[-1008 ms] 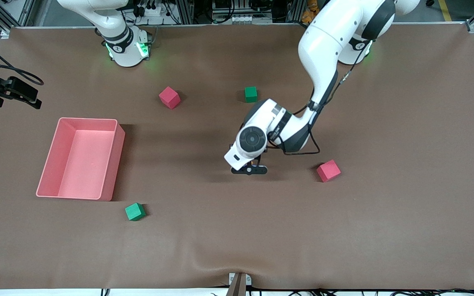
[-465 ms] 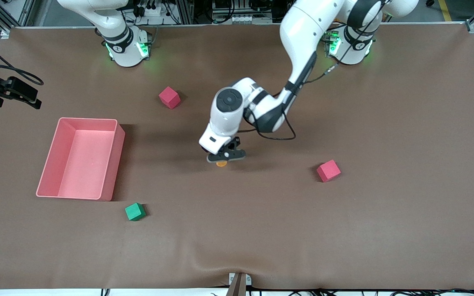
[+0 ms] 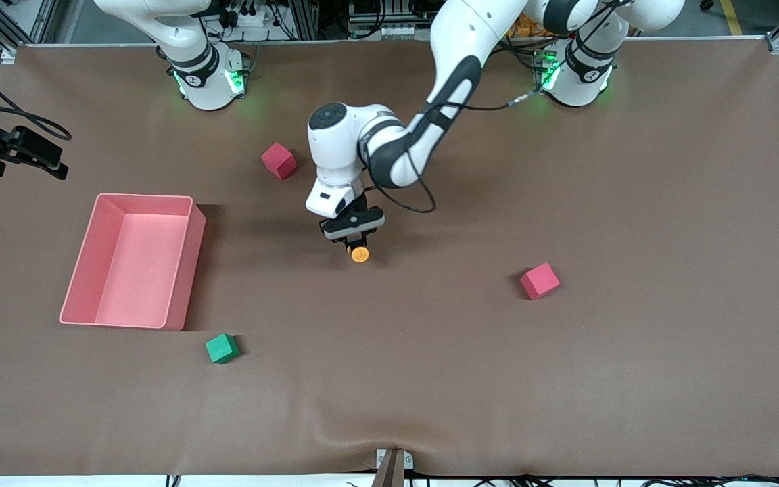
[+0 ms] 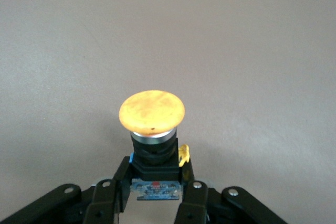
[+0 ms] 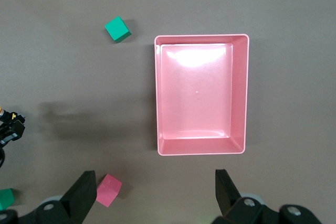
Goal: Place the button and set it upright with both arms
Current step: 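Lift and turn the button upright with the left gripper, then set the button upright on the table and open the left gripper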
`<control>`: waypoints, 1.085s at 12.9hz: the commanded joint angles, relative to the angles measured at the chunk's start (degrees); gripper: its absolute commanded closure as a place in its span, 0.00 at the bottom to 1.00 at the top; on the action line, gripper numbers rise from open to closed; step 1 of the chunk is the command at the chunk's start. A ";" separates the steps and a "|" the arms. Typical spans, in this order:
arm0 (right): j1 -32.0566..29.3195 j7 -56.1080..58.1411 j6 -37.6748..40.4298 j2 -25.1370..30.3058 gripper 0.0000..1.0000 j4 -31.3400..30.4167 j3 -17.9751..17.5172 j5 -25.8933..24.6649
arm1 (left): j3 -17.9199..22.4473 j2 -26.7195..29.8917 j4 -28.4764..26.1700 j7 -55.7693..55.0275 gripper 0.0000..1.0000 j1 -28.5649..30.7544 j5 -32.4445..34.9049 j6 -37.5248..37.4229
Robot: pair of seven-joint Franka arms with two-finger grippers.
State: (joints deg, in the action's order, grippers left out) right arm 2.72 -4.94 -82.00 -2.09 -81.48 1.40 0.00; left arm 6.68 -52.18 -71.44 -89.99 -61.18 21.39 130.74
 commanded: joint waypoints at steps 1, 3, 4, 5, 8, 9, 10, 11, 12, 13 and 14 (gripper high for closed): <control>-0.97 0.81 0.35 -0.45 0.00 0.97 -0.43 1.06 | 1.23 -1.34 -0.19 -9.56 1.00 -2.71 9.07 1.01; -1.05 0.81 0.35 -0.45 0.00 0.97 -0.35 1.32 | 1.23 -2.65 -1.32 -12.56 1.00 -3.58 17.24 0.74; -1.05 0.81 0.35 -0.45 0.00 0.97 -0.34 1.32 | 1.32 -3.79 -1.50 -14.40 1.00 -4.11 21.37 0.57; -1.05 0.81 0.35 -0.45 0.00 0.97 -0.34 1.32 | 1.32 -4.67 -1.51 -16.59 1.00 -4.38 25.85 0.56; -1.05 0.81 0.44 -0.45 0.00 0.97 -0.34 1.32 | 1.32 -5.82 -1.86 -25.82 1.00 -5.17 35.53 0.13; -1.14 0.81 0.44 -0.45 0.00 0.97 -0.34 1.32 | 1.32 -5.83 -1.94 -28.63 1.00 -5.26 37.73 -0.05; -1.75 0.81 0.35 -0.45 0.00 0.97 -0.34 1.49 | 1.24 -5.83 -2.03 -30.83 1.00 -5.44 39.58 -0.14; -2.11 0.89 0.44 -0.45 0.00 0.88 -0.34 2.71 | 1.32 -6.17 -2.90 -32.94 1.00 -5.96 41.26 -0.23; -2.63 0.89 0.44 -0.45 0.00 0.80 -0.34 2.99 | 1.32 -6.70 -3.09 -35.92 1.00 -6.23 43.45 -0.23; -2.72 0.89 0.35 -0.45 0.00 0.71 -0.34 2.99 | 1.24 -7.40 -3.00 -39.78 1.00 -6.23 46.43 -0.23; -2.72 0.89 0.35 -0.45 0.00 0.71 -0.34 2.99 | 1.15 -7.67 -3.09 -42.34 1.00 -6.23 49.59 -0.23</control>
State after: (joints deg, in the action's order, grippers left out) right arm 1.39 -4.93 -82.00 -2.12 -81.49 1.68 1.80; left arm 6.83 -58.93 -74.50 -125.94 -66.52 65.97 130.30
